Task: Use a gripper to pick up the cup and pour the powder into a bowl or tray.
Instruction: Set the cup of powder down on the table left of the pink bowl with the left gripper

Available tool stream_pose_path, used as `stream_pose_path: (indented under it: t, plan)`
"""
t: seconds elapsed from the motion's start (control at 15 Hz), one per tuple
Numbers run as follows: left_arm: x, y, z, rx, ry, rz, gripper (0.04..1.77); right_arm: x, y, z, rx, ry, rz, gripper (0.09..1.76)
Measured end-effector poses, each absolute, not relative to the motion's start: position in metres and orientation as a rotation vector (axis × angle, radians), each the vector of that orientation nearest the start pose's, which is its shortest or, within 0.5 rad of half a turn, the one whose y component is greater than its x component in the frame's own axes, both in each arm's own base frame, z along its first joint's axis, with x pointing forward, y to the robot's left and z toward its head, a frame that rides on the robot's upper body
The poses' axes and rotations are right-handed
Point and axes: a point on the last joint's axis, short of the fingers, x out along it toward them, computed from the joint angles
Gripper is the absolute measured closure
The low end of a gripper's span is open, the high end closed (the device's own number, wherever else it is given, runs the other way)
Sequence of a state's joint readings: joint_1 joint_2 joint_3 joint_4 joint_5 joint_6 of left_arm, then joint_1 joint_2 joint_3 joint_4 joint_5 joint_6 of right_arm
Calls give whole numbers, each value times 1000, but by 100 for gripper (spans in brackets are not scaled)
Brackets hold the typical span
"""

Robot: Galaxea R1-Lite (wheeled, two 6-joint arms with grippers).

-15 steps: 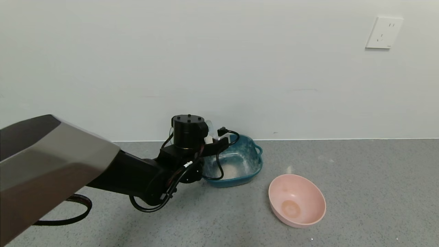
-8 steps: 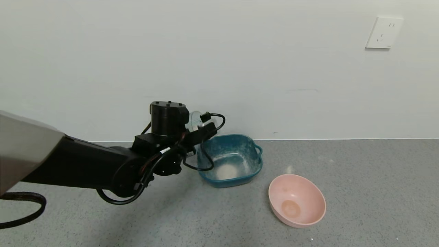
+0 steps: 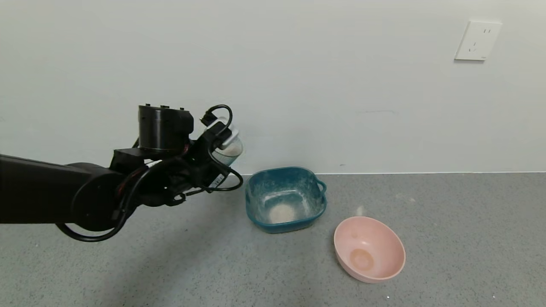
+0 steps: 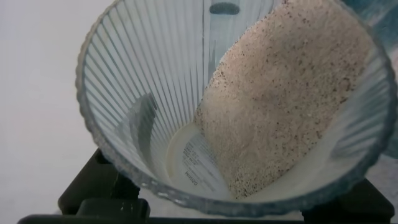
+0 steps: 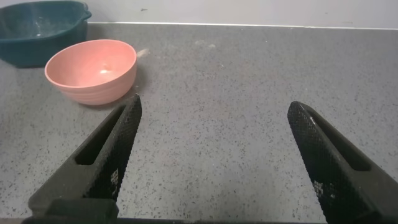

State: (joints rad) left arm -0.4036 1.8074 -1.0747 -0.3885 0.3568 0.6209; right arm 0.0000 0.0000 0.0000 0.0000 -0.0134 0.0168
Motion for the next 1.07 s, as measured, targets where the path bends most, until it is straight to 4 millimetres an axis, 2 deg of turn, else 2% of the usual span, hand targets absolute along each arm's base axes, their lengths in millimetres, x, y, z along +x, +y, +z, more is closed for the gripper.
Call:
stream_pose_path:
  t: [0.2,0.47,0.8,1.07]
  plan:
    - [314,-106,203,544,298,-156,48,-23,0,75,17,0,-13,14]
    - [310,-85,194,353,314,-153,48,-23,0,75,17,0,-13,14]
    - [315,-73,172,169,214,-76,48,-23,0,75,17,0,-13,14]
    - [322,-65,148,100,216,-35,48,-23,0,75,16,0,-13,14]
